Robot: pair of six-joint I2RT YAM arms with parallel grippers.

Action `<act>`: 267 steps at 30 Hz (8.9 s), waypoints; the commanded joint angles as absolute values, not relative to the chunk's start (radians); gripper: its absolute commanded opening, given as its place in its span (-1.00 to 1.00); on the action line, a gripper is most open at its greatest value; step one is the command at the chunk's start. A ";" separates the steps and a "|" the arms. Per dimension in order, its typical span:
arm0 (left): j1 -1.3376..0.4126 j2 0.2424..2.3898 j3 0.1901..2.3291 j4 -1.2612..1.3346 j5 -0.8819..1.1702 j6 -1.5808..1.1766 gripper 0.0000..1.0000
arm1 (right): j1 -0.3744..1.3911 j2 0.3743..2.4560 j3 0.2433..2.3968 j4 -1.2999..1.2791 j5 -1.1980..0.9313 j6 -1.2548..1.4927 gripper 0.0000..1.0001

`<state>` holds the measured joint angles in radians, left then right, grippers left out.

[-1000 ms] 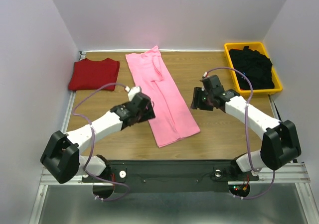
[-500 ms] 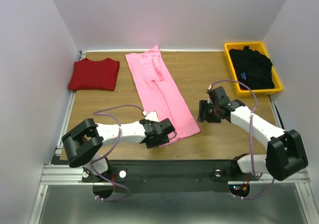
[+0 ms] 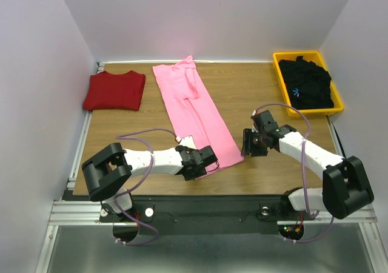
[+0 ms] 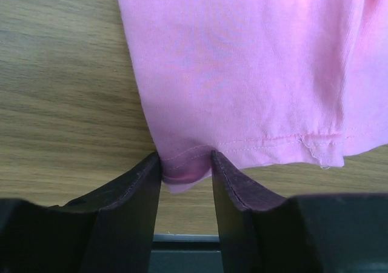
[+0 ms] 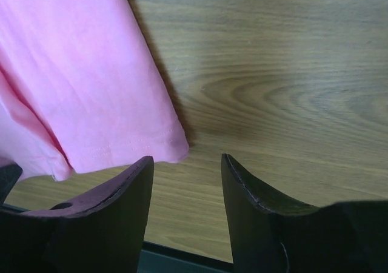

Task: Fold and stack the t-shirts
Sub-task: Fold the tshirt

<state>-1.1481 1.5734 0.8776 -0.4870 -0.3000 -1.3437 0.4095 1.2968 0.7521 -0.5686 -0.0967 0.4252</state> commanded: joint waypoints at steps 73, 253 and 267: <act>-0.523 1.505 1.058 -0.390 -0.354 -0.680 -0.99 | 0.410 1.905 1.664 -0.632 -0.072 0.362 -0.99; -0.337 1.539 0.578 0.199 0.140 -0.742 -0.55 | 0.339 2.022 0.988 0.609 -0.868 0.669 -0.19; -0.337 1.540 0.603 0.179 0.143 -0.715 -0.54 | 0.546 2.126 1.104 0.710 -0.856 0.801 -0.20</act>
<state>-0.3397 1.5486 0.6155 0.2951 0.1532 -0.7513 0.5476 2.0476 1.0821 0.6369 -0.8757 0.7574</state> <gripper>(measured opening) 0.228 0.404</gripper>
